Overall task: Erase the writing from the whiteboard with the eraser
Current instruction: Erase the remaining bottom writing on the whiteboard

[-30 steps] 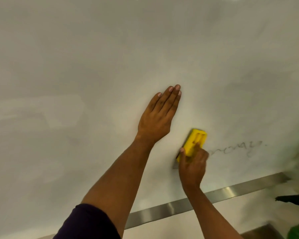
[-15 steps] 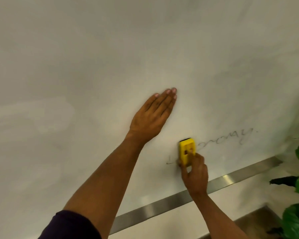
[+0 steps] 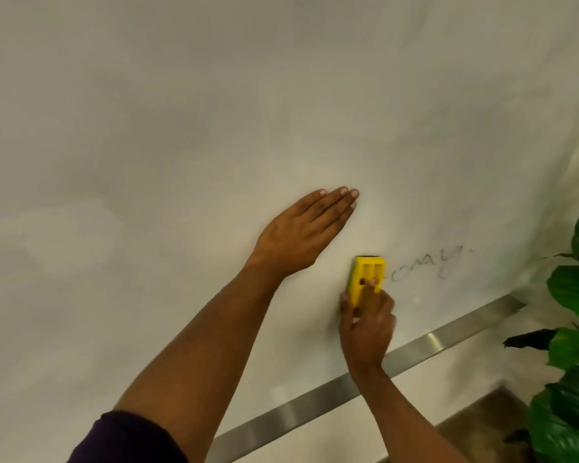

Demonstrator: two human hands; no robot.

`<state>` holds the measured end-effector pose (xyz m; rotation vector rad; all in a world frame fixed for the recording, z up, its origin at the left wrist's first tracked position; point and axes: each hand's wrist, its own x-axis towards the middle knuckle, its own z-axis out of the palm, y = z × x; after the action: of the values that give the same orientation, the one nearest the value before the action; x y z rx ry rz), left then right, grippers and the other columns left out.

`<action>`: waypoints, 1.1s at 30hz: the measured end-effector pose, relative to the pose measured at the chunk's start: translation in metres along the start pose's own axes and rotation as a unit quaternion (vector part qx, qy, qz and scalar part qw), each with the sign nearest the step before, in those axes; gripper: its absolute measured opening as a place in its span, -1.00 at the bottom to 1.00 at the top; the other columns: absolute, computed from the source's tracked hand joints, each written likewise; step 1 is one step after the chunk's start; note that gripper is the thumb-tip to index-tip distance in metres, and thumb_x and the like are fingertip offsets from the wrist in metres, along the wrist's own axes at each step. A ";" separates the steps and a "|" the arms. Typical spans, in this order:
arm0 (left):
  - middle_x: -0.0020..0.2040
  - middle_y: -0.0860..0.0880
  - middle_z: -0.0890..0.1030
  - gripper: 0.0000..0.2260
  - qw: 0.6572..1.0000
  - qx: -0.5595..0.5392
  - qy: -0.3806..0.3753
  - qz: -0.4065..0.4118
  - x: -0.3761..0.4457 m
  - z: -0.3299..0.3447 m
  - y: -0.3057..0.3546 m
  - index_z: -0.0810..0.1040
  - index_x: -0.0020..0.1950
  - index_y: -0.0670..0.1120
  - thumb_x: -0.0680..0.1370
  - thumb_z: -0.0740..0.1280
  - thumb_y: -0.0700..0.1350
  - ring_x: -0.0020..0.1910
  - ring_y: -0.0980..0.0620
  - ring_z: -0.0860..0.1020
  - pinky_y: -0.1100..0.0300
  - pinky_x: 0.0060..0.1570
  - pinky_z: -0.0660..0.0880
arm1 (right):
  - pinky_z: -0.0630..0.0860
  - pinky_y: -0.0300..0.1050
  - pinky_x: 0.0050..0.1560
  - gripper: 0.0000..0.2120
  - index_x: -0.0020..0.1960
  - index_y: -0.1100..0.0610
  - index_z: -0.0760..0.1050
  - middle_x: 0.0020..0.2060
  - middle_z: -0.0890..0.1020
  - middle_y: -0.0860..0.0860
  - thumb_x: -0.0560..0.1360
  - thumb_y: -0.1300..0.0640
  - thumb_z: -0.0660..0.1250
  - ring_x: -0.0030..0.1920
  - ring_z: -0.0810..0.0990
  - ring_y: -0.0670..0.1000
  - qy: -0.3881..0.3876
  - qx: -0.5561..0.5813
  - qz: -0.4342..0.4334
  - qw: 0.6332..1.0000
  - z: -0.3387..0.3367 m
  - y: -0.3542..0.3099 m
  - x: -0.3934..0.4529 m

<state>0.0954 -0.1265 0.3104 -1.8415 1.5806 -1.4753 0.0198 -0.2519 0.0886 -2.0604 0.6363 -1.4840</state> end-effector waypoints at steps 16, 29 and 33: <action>0.63 -0.17 0.31 -0.45 1.000 -0.006 -0.003 0.006 0.007 -0.002 0.001 0.32 0.63 -0.23 0.65 -0.08 -0.34 0.63 -0.12 0.29 -0.01 0.59 0.31 | 0.50 0.00 -0.14 -0.47 0.44 0.11 0.38 0.16 0.60 0.21 0.53 0.03 0.42 -0.10 0.60 0.20 -0.080 -0.023 -0.336 0.938 -0.007 0.019 0.027; 0.69 -0.16 0.17 -0.44 0.999 -0.002 -0.035 -0.020 0.058 0.015 0.023 0.17 0.68 -0.23 0.65 0.08 -0.26 0.68 -0.09 0.15 0.03 0.66 0.11 | 0.46 -0.15 -0.15 -0.54 0.40 0.10 0.41 0.18 0.51 0.12 0.59 -0.09 0.35 -0.07 0.55 0.09 -0.087 0.038 -0.115 0.989 -0.011 0.044 0.024; 0.70 -0.18 0.10 -0.43 0.999 -0.003 -0.046 -0.024 0.078 0.025 0.037 0.10 0.69 -0.25 0.65 -0.06 -0.28 0.69 -0.10 0.10 0.03 0.67 0.05 | 0.57 -0.01 -0.08 -0.57 0.35 0.07 0.38 0.18 0.54 0.15 0.58 -0.12 0.30 0.00 0.61 0.19 -0.090 0.041 -0.085 0.991 -0.029 0.089 0.039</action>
<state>0.0851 -0.2155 0.3107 -1.9340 1.5085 -1.3851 -0.0029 -0.3487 0.0662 -2.1973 0.3312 -1.3702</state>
